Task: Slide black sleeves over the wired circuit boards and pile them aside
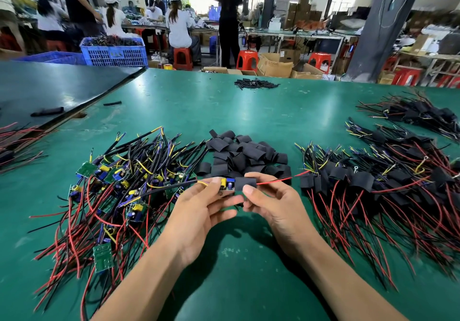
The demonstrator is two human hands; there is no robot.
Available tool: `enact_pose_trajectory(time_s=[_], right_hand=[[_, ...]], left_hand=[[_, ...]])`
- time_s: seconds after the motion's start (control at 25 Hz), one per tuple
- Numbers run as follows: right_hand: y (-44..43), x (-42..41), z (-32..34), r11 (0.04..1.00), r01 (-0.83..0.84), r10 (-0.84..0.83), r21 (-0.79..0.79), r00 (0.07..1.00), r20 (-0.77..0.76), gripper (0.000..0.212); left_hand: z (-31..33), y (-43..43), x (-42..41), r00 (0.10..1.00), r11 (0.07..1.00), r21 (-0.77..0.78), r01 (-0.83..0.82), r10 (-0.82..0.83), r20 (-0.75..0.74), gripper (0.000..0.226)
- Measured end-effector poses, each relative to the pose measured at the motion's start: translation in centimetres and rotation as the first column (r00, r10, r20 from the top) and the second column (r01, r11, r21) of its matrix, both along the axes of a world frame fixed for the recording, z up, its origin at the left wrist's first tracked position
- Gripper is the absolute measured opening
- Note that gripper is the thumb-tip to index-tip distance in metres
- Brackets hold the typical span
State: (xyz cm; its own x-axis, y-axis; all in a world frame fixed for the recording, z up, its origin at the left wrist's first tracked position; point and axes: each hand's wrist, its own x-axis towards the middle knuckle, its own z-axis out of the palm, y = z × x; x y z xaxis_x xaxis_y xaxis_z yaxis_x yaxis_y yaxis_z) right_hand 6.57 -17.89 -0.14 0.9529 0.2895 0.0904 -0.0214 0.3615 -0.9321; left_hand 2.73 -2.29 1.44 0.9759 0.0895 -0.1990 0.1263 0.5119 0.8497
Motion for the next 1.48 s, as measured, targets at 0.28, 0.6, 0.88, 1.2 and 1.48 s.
enact_pose_trajectory(time_s=[0.28, 0.6, 0.88, 1.2, 1.48], right_hand=[[-0.3, -0.2, 0.2, 0.990, 0.082, -0.072, -0.113, 0.994, 0.087, 0.026], [0.2, -0.4, 0.3, 0.997, 0.068, -0.068, -0.023, 0.997, 0.037, 0.021], [0.9, -0.7, 0.5, 0.982, 0.032, -0.018, 0.188, 0.997, -0.076, 0.014], [0.7, -1.0, 0.9, 0.995, 0.099, -0.099, 0.000, 0.993, 0.057, 0.017], [0.4, -1.0, 0.6, 0.966, 0.152, -0.115, -0.207, 0.976, 0.184, 0.034]], left_hand=[[0.0, 0.7, 0.1, 0.999, 0.999, -0.049, 0.005, -0.007, -0.034, 0.032], [0.4, 0.4, 0.1, 0.993, 0.989, -0.145, 0.024, -0.040, -0.110, 0.012], [0.6, 0.4, 0.0, 0.985, 0.982, -0.168, 0.090, -0.113, -0.132, 0.034], [0.7, 0.5, 0.0, 0.986, 0.974, -0.200, 0.110, -0.133, -0.102, 0.026], [0.6, 0.6, -0.1, 0.999, 0.997, -0.072, 0.038, -0.039, -0.006, 0.021]])
